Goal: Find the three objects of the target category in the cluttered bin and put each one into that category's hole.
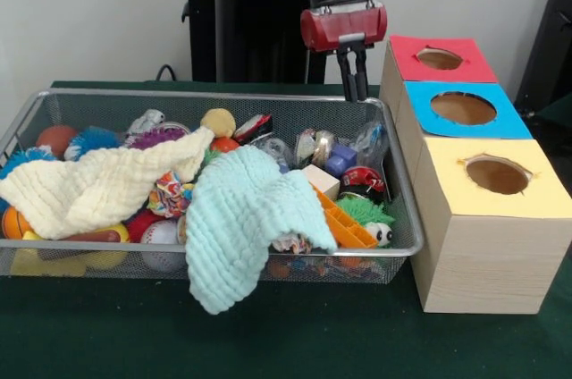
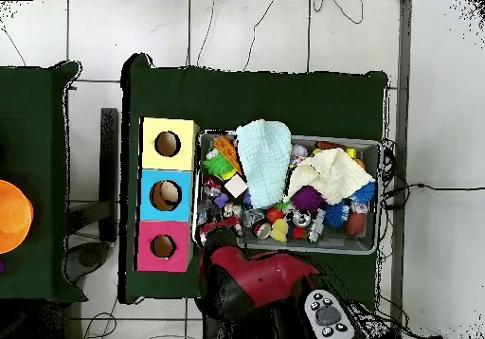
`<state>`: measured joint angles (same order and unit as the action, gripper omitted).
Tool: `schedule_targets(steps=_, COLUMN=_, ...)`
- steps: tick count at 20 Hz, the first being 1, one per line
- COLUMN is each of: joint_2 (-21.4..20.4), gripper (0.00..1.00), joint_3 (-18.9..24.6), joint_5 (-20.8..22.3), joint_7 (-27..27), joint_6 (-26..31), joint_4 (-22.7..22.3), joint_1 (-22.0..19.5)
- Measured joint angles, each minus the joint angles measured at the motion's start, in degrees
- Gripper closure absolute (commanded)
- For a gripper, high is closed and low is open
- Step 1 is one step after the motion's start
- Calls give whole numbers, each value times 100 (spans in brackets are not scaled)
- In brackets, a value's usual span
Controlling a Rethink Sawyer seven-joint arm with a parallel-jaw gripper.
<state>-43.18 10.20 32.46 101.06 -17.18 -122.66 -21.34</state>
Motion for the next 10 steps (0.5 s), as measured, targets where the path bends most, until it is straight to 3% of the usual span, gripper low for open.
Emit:
schedule_targets(steps=3, joint_2=-199, gripper=100, joint_3=-1, joint_5=-1, joint_7=0, joint_6=-53, joint_4=-30, joint_1=-38)
schedule_targets(steps=10, joint_2=-198, gripper=100, joint_3=-9, joint_5=0, joint_7=0, joint_6=-263, joint_4=-30, joint_1=71)
